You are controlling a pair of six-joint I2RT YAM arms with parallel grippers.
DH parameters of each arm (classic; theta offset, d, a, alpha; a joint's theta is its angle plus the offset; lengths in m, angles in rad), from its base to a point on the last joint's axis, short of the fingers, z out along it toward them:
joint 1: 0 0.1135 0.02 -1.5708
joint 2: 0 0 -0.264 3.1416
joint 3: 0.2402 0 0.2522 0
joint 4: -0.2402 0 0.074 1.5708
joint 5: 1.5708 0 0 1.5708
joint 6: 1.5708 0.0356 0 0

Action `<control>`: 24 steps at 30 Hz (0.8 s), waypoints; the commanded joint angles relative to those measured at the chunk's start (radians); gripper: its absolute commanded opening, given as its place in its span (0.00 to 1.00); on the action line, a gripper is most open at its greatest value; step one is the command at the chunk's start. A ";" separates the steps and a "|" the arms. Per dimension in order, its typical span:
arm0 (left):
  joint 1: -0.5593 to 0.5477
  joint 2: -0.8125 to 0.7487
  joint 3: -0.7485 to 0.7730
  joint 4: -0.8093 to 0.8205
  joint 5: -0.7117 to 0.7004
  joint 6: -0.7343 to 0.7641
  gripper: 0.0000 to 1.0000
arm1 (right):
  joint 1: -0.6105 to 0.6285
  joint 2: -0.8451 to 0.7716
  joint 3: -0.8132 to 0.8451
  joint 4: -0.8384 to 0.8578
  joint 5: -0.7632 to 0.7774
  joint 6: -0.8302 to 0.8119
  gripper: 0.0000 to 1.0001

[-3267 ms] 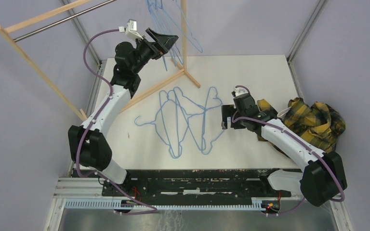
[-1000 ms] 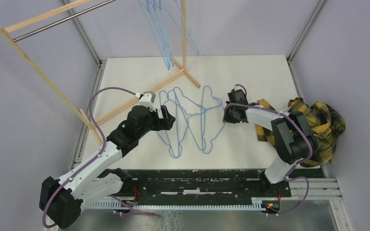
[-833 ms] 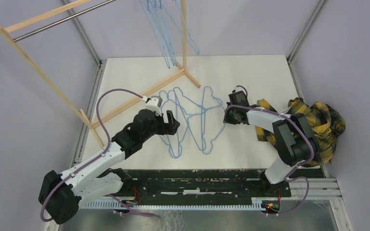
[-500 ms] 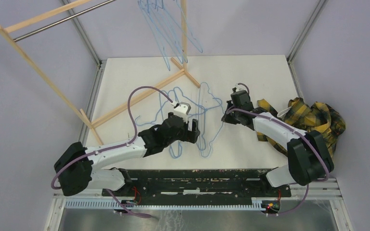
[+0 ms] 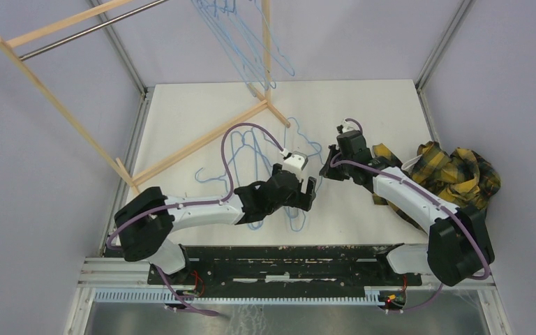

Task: Organize the hangers

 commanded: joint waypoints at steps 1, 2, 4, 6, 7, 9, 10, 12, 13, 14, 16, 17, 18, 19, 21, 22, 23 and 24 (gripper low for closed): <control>-0.026 0.056 0.054 0.063 -0.030 0.040 0.92 | 0.007 -0.063 0.055 -0.015 -0.012 0.006 0.01; -0.029 0.070 0.054 0.064 -0.032 0.036 0.92 | 0.009 -0.070 0.060 -0.024 -0.014 0.003 0.01; -0.035 0.093 0.049 0.077 -0.029 0.026 0.92 | 0.010 -0.087 0.075 -0.045 -0.019 -0.004 0.01; -0.045 0.116 0.047 0.092 -0.024 0.018 0.92 | 0.010 -0.101 0.088 -0.061 -0.028 -0.008 0.01; -0.051 0.130 0.051 0.098 -0.024 0.017 0.92 | 0.009 -0.107 0.094 -0.068 -0.036 -0.010 0.01; -0.066 0.156 0.062 0.098 -0.032 0.018 0.92 | 0.010 -0.117 0.108 -0.080 -0.055 -0.010 0.01; -0.071 0.168 0.065 0.098 -0.037 0.019 0.92 | 0.010 -0.120 0.117 -0.088 -0.065 -0.010 0.01; -0.078 0.190 0.064 0.098 -0.042 0.014 0.91 | 0.010 -0.130 0.130 -0.101 -0.078 -0.011 0.01; -0.079 0.199 0.061 0.098 -0.047 0.010 0.91 | 0.010 -0.136 0.138 -0.110 -0.084 -0.013 0.01; -0.079 0.206 0.055 0.101 -0.054 0.006 0.90 | 0.009 -0.141 0.145 -0.118 -0.092 -0.016 0.01; -0.080 0.215 0.042 0.116 -0.067 0.001 0.84 | 0.010 -0.144 0.160 -0.136 -0.121 -0.020 0.01; -0.080 0.217 0.037 0.125 -0.070 0.002 0.74 | 0.010 -0.145 0.162 -0.141 -0.135 -0.021 0.01; -0.079 0.216 0.034 0.130 -0.069 0.003 0.62 | 0.010 -0.146 0.163 -0.147 -0.143 -0.019 0.01; -0.079 0.217 0.033 0.134 -0.070 0.003 0.47 | 0.010 -0.149 0.160 -0.148 -0.148 -0.018 0.01; -0.079 0.214 0.034 0.129 -0.080 0.001 0.06 | 0.010 -0.160 0.153 -0.151 -0.152 -0.016 0.01; -0.080 0.210 0.032 0.120 -0.086 -0.003 0.03 | 0.010 -0.165 0.149 -0.152 -0.151 -0.016 0.01; -0.079 0.203 0.028 0.112 -0.091 -0.003 0.03 | 0.010 -0.171 0.145 -0.156 -0.148 -0.015 0.01; -0.079 0.191 0.024 0.094 -0.108 -0.010 0.03 | 0.009 -0.180 0.142 -0.162 -0.146 -0.018 0.01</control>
